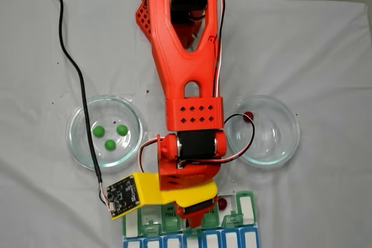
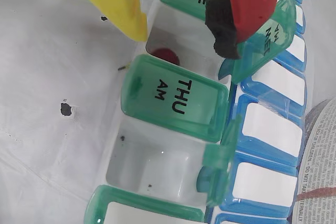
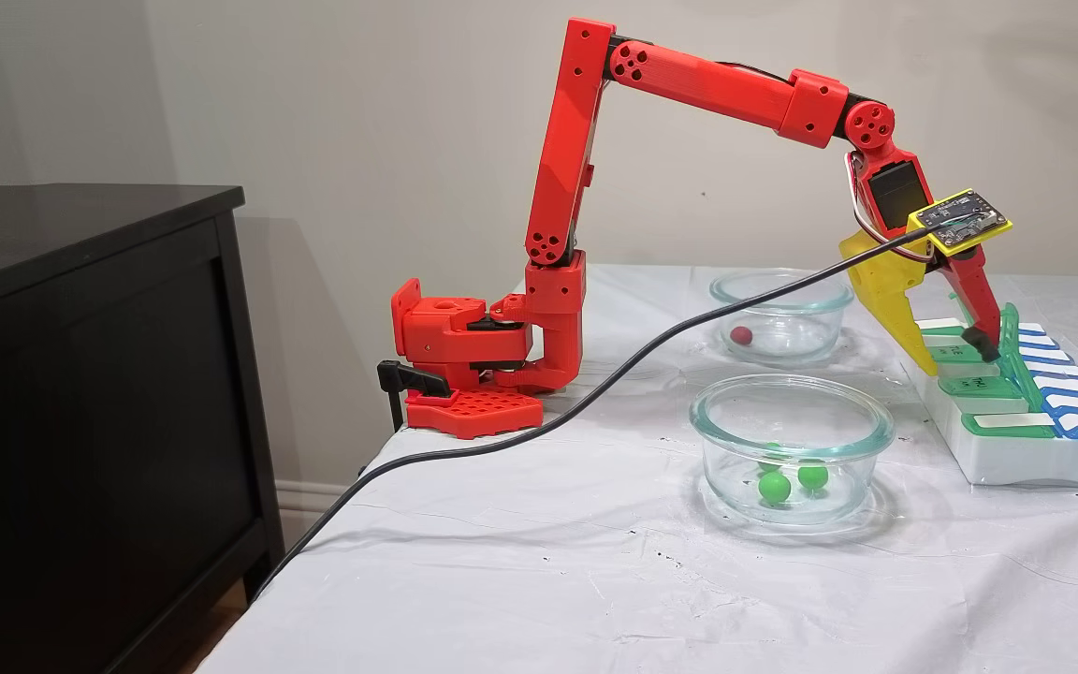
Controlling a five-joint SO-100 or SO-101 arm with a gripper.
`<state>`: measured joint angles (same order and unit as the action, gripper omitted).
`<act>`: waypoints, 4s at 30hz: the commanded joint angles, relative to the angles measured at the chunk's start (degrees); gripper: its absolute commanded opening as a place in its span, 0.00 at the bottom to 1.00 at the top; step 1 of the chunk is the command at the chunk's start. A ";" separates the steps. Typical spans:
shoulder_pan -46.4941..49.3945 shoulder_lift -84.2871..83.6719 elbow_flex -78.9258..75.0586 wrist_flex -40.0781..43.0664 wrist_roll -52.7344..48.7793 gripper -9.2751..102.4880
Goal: Sort medicines into box.
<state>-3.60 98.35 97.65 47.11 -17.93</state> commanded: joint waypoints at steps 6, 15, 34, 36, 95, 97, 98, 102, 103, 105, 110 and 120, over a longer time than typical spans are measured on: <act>-0.97 7.38 -10.81 23.29 -8.61 0.10; -9.05 16.08 -13.45 34.01 -13.27 0.08; -27.86 20.21 5.54 26.98 -7.03 0.09; -28.30 18.98 6.06 26.46 -6.24 0.10; -36.56 -4.39 -1.67 34.89 -10.90 0.23; -36.91 -4.22 -1.41 35.51 -10.46 0.22; -37.18 -3.96 -1.14 35.86 -10.37 0.21; -38.23 -3.34 -0.53 37.62 -9.32 0.19; -38.32 -3.25 -0.35 37.88 -9.14 0.19; -38.58 -3.43 -0.09 38.06 -9.05 0.18; -38.67 -5.62 0.18 38.67 -8.70 0.11; -34.37 -1.32 -3.69 39.46 -7.29 0.08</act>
<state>-39.46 91.85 95.98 84.38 -25.75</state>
